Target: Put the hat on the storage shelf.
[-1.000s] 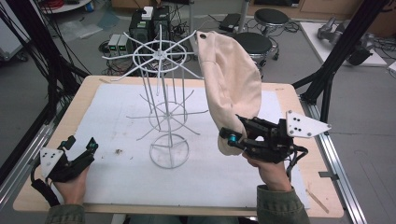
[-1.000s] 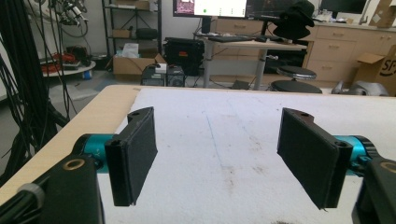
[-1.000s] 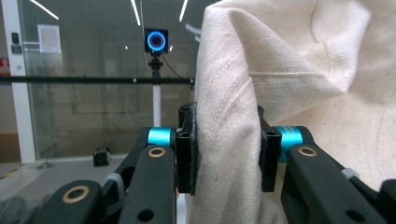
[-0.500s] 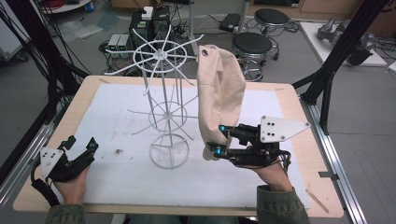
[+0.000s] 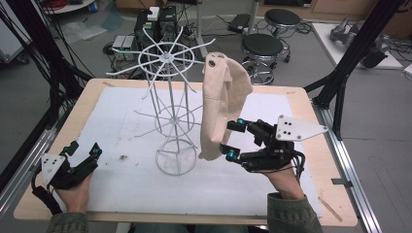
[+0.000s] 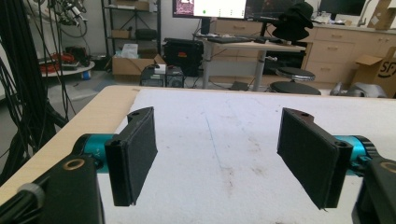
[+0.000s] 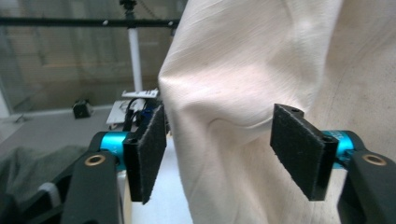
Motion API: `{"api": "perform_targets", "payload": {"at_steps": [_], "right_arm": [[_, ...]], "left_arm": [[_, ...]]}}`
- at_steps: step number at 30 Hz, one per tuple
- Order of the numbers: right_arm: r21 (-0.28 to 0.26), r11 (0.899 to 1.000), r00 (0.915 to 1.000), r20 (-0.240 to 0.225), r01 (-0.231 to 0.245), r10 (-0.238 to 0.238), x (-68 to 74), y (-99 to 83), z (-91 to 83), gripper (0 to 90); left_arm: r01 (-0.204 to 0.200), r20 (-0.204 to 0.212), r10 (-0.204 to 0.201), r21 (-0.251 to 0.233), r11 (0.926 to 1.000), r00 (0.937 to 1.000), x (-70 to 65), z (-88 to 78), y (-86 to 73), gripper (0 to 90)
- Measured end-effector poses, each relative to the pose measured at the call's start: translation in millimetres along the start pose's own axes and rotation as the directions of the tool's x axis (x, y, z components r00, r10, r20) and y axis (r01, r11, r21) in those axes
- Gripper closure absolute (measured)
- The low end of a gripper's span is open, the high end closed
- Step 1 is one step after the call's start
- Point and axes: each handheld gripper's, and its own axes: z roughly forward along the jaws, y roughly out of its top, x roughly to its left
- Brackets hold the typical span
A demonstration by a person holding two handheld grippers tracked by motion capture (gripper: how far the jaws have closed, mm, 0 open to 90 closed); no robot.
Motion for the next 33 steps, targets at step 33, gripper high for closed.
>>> {"api": "perform_targets", "payload": {"at_steps": [33], "right_arm": [[-0.073,0.996,0.9735,0.217,-0.056,0.07,-7.0,-15.7,-40.7,19.2]], "left_arm": [[0.0,0.002,0.0,-0.002,1.0,1.0,0.2,0.3,0.4,28.3]]}}
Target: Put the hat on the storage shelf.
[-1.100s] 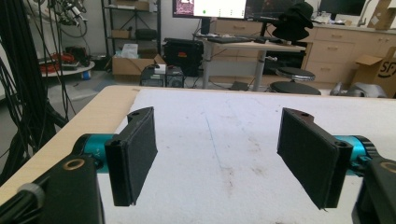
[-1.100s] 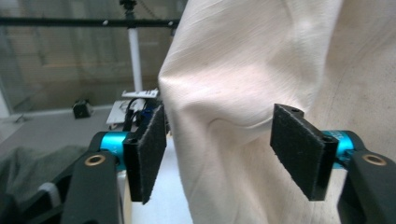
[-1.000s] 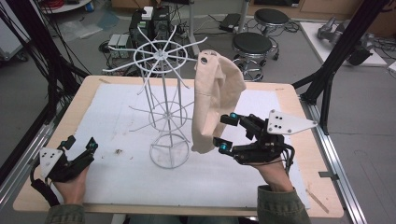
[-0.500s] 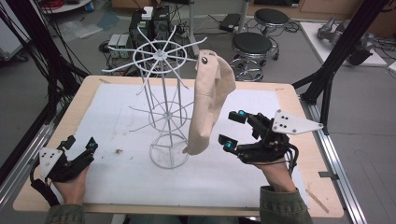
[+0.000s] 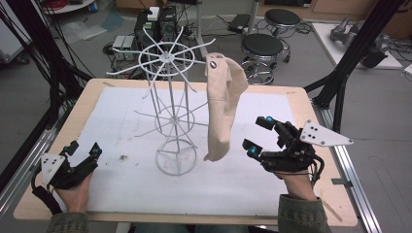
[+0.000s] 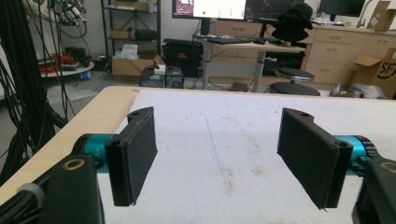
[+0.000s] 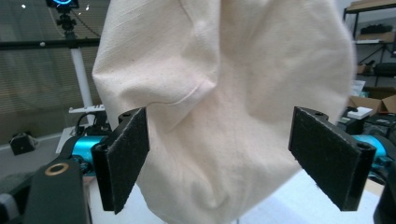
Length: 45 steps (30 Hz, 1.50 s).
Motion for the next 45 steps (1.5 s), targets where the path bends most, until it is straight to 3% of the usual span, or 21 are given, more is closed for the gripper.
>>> {"api": "perform_targets", "payload": {"at_steps": [16,20,29,45], "right_arm": [[-0.029,1.0,0.9941,0.108,-0.013,0.016,-8.1,-16.9,-18.3,14.7],[-0.033,0.999,0.9881,0.149,-0.033,0.037,-12.0,-22.0,-23.9,13.0],[-0.034,0.999,0.9798,0.195,-0.038,0.044,-19.1,-35.2,-31.2,12.1],[-0.011,0.997,0.954,0.29,-0.077,0.076,-28.8,-63.6,-40.7,11.7]], "left_arm": [[0.01,0.001,-0.01,-0.004,0.9999,0.9999,1.0,0.1,0.2,28.2],[0.013,0.001,-0.013,-0.005,0.9999,0.9999,1.0,0.3,0.3,28.2],[0.019,0.001,-0.019,-0.01,0.9998,0.9998,1.1,0.5,0.4,28.1],[0.023,0.005,-0.023,-0.012,0.9997,0.9997,1.3,1.1,0.6,28.1]]}}
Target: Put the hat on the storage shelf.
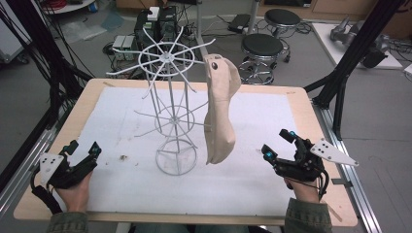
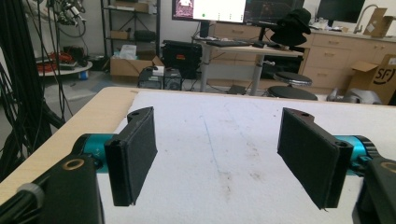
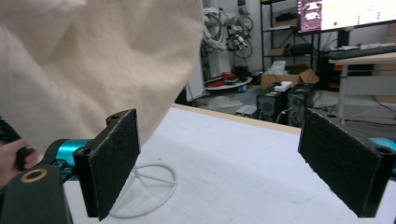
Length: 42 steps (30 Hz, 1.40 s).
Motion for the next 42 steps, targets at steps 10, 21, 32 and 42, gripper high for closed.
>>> {"api": "perform_targets", "payload": {"at_steps": [10,21,32,42], "right_arm": [[0.015,1.0,0.9935,0.112,-0.023,0.022,-7.6,-24.2,-3.5,11.6],[0.0,0.999,0.9635,0.265,-0.036,0.035,-7.2,-53.3,-11.6,10.8],[0.01,0.998,0.8482,0.527,0.057,-0.054,6.1,-76.4,-8.3,10.1],[0.053,0.998,0.7451,0.664,0.035,-0.061,-5.7,-84.8,-5.6,10.2]], "left_arm": [[0.001,0.001,-0.001,0.0,1.0,1.0,-0.8,0.2,0.0,28.1],[0.001,0.005,-0.001,0.007,1.0,1.0,-1.2,0.8,-0.8,28.1],[-0.002,0.002,0.002,0.009,1.0,1.0,-1.6,0.9,-1.3,28.1],[-0.005,0.002,0.005,0.011,0.9999,1.0,-2.7,0.9,-1.6,28.1]]}}
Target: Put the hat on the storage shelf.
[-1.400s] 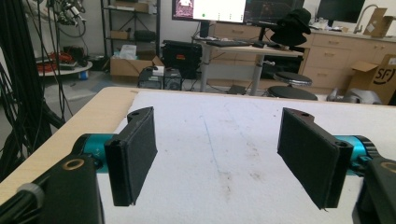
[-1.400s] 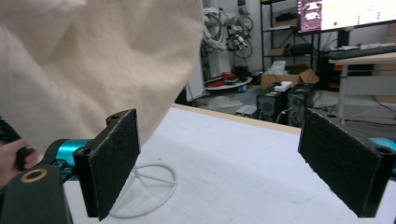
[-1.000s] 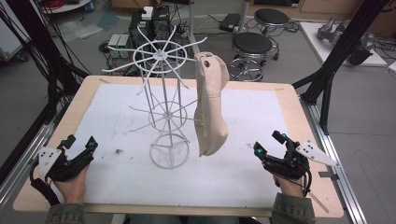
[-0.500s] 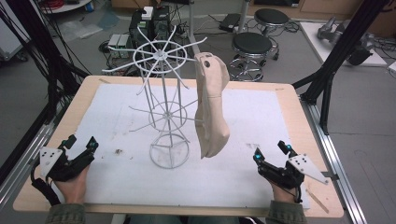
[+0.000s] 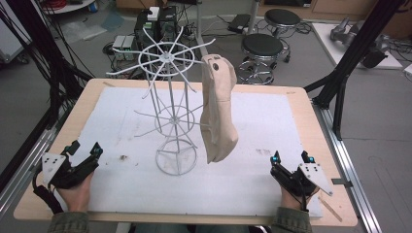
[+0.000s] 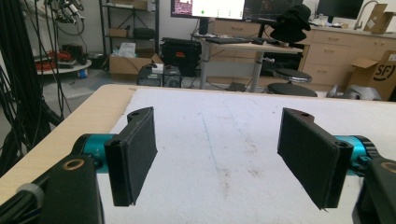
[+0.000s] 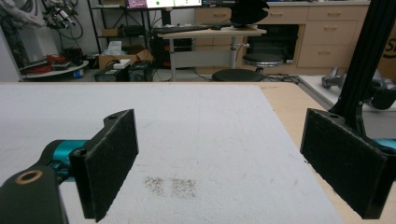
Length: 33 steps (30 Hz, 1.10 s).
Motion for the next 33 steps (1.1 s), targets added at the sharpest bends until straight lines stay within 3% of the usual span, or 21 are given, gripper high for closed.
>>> {"api": "perform_targets", "payload": {"at_steps": [6,33], "right_arm": [[0.019,0.999,0.9995,-0.004,-0.031,0.031,-1.4,-0.8,2.2,10.2],[0.056,0.997,0.9957,-0.067,-0.061,0.065,1.6,-1.7,9.8,10.1]], "left_arm": [[0.002,0.0,-0.002,0.001,1.0,1.0,1.0,-0.3,0.1,28.1],[-0.017,0.008,0.017,0.013,0.9998,0.9998,-0.5,3.1,-1.2,28.1]]}}
